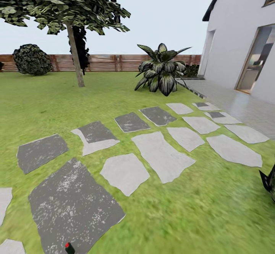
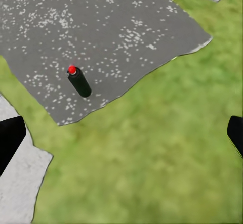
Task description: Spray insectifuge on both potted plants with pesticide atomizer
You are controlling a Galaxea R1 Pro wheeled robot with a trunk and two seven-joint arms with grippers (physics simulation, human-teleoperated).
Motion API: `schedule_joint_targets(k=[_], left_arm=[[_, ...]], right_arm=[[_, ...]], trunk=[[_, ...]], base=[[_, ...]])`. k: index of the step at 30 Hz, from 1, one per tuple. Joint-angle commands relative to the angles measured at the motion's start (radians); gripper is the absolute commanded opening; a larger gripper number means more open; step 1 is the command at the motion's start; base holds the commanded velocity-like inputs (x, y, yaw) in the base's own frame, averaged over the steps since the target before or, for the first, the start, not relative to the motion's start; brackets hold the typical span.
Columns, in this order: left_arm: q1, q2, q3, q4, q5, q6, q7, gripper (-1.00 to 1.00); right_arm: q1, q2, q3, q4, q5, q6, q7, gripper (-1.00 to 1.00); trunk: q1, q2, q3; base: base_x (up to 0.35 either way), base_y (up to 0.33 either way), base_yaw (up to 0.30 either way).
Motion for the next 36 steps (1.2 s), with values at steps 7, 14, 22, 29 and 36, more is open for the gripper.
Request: schedule_joint_targets(k=[7,14,22,29,36], left_arm=[[-0.001,0.000,-0.001,0.001,0.005,-0.003,0.001,1.00],[-0.002,0.000,-0.001,0.001,0.005,-0.003,0.001,1.00],[-0.002,0.000,-0.001,0.001,0.006,-0.003,0.001,1.00],[-0.002,0.000,-0.001,0.001,0.006,-0.003,0.001,1.00],[-0.002,0.000,0.000,0.001,0.006,-0.003,0.001,1.00]], right_arm=[[0.000,0.000,0.000,0.002,0.001,-0.003,-0.002,1.00],[0.000,0.000,0.001,0.003,0.001,-0.003,-0.002,1.00],[0.000,0.000,0.002,0.003,0.001,-0.003,-0.002,1.00],[0.000,0.000,0.002,0.003,0.001,-0.003,-0.002,1.00],[0.000,0.000,0.002,0.003,0.001,-0.003,-0.002,1.00]], trunk=[[0.000,0.000,-0.001],[0.000,0.000,-0.001],[0.000,0.000,-0.001],[0.000,0.000,-0.001],[0.000,0.000,-0.001]], base=[[0.304,-0.166,0.277],[0.303,-0.168,0.277],[0.301,-0.192,0.277],[0.295,-0.201,0.278],[0.289,-0.205,0.278]])
